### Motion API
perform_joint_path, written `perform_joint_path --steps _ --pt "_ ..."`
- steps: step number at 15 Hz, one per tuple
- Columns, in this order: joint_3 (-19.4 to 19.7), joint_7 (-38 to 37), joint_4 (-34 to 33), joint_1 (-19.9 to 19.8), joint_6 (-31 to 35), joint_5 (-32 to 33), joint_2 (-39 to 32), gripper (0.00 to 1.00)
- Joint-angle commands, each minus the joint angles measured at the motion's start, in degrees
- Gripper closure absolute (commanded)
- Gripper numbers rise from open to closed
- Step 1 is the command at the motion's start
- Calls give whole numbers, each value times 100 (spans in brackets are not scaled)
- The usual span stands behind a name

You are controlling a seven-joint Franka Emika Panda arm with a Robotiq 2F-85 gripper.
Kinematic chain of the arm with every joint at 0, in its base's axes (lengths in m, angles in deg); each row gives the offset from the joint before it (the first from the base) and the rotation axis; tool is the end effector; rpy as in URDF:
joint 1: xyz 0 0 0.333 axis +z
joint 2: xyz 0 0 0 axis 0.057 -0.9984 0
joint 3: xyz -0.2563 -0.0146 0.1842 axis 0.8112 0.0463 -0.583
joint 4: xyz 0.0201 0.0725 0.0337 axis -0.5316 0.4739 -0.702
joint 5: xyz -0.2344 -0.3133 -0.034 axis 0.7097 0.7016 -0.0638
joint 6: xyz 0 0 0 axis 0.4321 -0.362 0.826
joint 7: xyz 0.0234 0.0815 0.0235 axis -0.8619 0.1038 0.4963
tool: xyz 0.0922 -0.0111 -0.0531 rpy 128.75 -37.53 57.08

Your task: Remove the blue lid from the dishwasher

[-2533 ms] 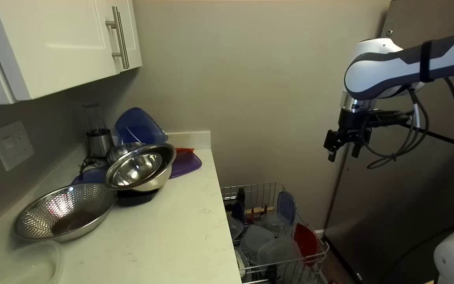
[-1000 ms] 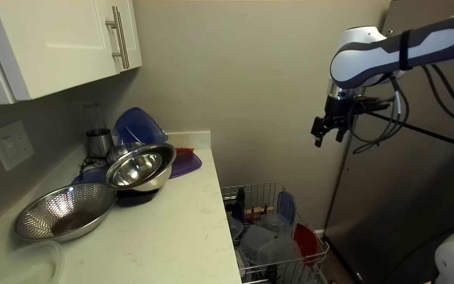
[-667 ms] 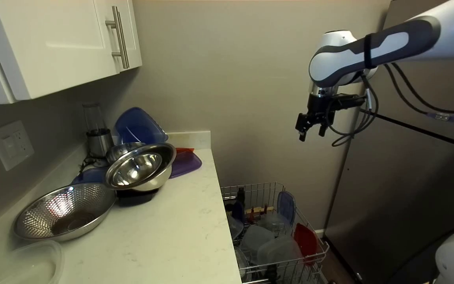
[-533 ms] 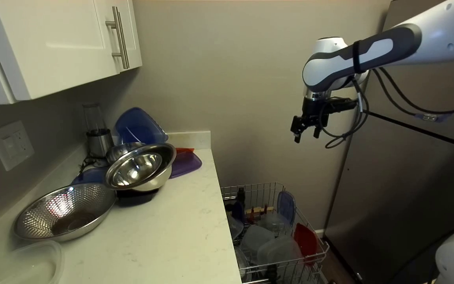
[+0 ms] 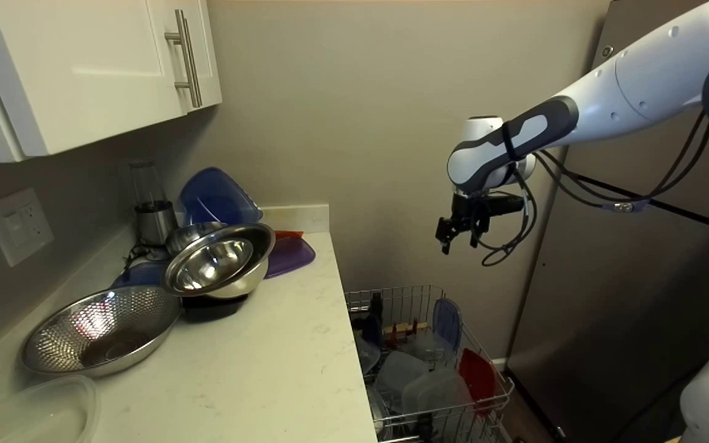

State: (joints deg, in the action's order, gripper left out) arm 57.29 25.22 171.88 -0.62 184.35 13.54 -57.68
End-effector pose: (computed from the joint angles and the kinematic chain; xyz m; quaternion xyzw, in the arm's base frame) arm 0.5541 0.0485 0.3873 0.9983 0.0448 0.0333 0.0134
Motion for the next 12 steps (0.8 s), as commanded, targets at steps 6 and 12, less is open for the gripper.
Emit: perform_joint_path --steps 6,12 --pt "-39 -2 -204 59 19 -47 -438 0" --pt "-39 -2 -217 59 18 -48 -438 0"
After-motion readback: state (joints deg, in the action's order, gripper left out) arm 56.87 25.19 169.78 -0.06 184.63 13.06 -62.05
